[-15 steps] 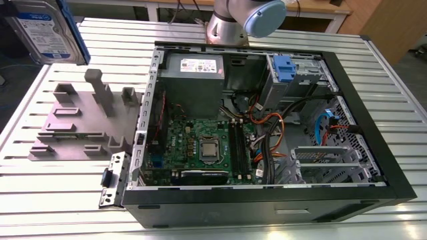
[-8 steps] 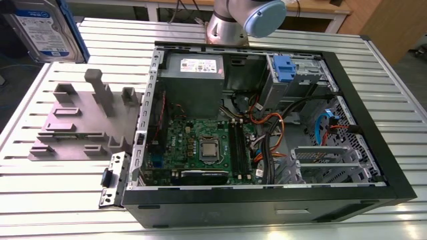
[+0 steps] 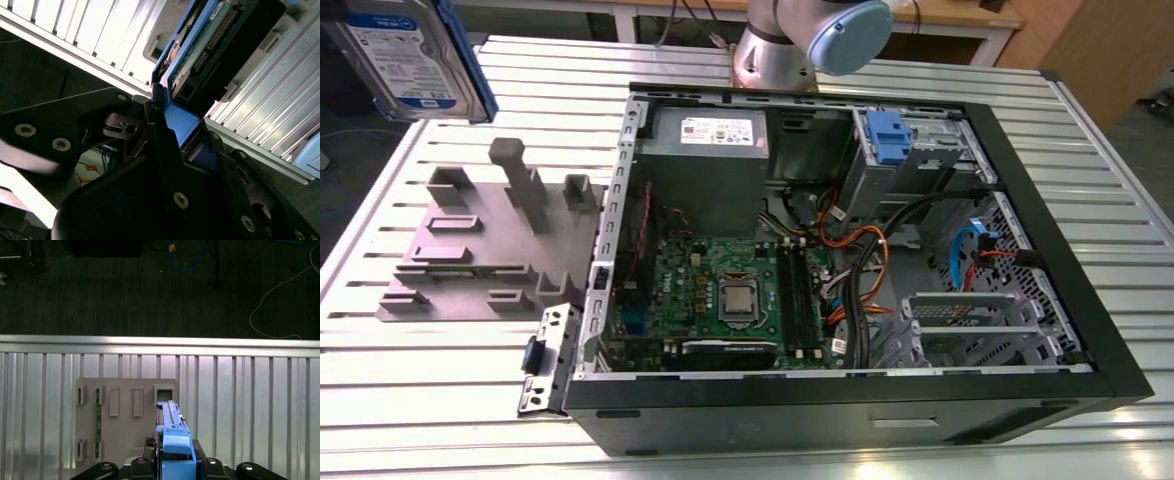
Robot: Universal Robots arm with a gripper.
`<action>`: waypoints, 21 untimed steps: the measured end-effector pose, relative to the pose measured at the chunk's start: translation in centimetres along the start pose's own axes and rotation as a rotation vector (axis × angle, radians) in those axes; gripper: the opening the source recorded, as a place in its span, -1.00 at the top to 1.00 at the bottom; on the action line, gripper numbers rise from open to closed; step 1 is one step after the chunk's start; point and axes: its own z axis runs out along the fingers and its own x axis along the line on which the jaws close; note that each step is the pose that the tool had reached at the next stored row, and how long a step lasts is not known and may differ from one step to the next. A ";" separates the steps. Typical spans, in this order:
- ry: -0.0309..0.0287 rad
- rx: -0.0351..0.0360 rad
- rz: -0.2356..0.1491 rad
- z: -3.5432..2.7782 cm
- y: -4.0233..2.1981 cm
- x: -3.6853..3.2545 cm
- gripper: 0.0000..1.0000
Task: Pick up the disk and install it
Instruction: 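Pick up the disk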
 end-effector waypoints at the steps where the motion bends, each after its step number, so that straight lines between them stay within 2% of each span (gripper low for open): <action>1: -0.0001 -0.0001 0.000 -0.08 0.00 0.00 0.27; 21: -0.0046 0.0000 0.000 -1.54 0.01 -0.03 0.27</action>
